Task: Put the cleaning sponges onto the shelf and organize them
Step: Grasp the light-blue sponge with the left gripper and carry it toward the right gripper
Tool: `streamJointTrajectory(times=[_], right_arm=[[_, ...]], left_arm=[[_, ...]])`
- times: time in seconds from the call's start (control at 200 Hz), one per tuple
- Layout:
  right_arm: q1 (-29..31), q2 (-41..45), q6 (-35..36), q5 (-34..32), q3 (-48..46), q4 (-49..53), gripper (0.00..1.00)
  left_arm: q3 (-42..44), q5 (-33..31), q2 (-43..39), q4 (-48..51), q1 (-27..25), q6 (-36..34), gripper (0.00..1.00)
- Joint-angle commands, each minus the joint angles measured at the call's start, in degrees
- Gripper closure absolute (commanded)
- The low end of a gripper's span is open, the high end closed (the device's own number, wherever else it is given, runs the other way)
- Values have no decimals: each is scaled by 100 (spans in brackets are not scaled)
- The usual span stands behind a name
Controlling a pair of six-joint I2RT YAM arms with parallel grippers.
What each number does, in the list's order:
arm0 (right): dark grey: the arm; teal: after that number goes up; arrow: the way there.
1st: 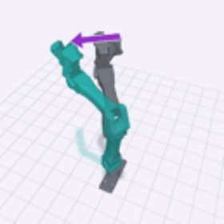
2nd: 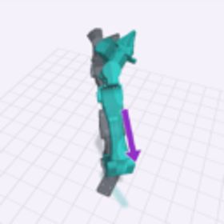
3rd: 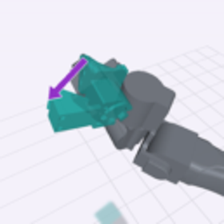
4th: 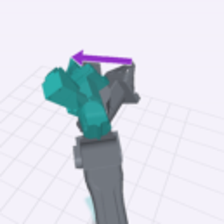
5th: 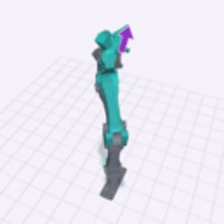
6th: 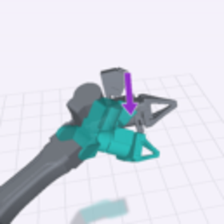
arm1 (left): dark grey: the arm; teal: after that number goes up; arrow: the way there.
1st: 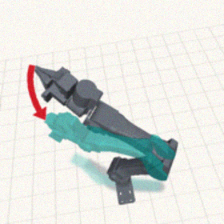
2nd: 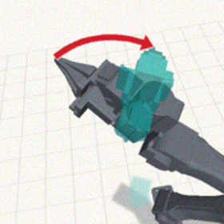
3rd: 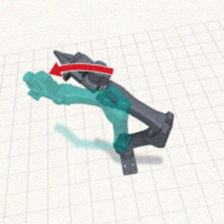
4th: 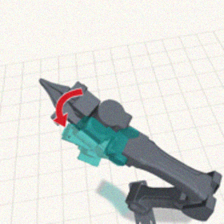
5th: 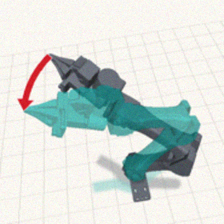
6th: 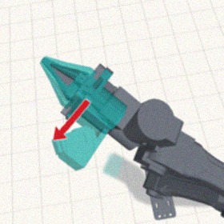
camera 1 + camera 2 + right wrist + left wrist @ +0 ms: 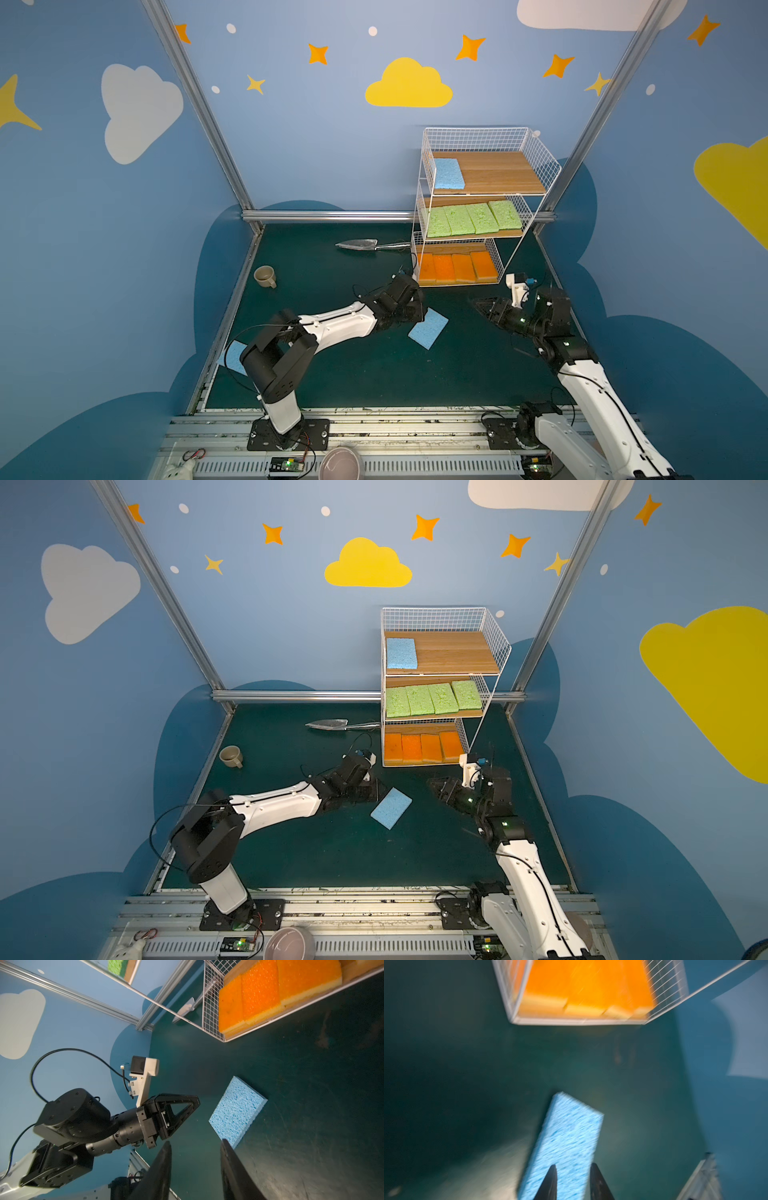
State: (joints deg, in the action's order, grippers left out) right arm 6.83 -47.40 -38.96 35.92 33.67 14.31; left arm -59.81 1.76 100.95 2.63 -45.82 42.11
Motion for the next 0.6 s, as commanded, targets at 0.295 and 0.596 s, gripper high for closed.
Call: streamJointTrajectory(times=[0.295, 0.596], right_arm=[[-33, -452, -94, 90, -584, -67, 63], [-48, -2052, 10, 151, -9, 227, 68]], left_arm=[[251, 348, 624, -158, -206, -116, 75], [237, 528, 750, -741, -908, 348, 74]])
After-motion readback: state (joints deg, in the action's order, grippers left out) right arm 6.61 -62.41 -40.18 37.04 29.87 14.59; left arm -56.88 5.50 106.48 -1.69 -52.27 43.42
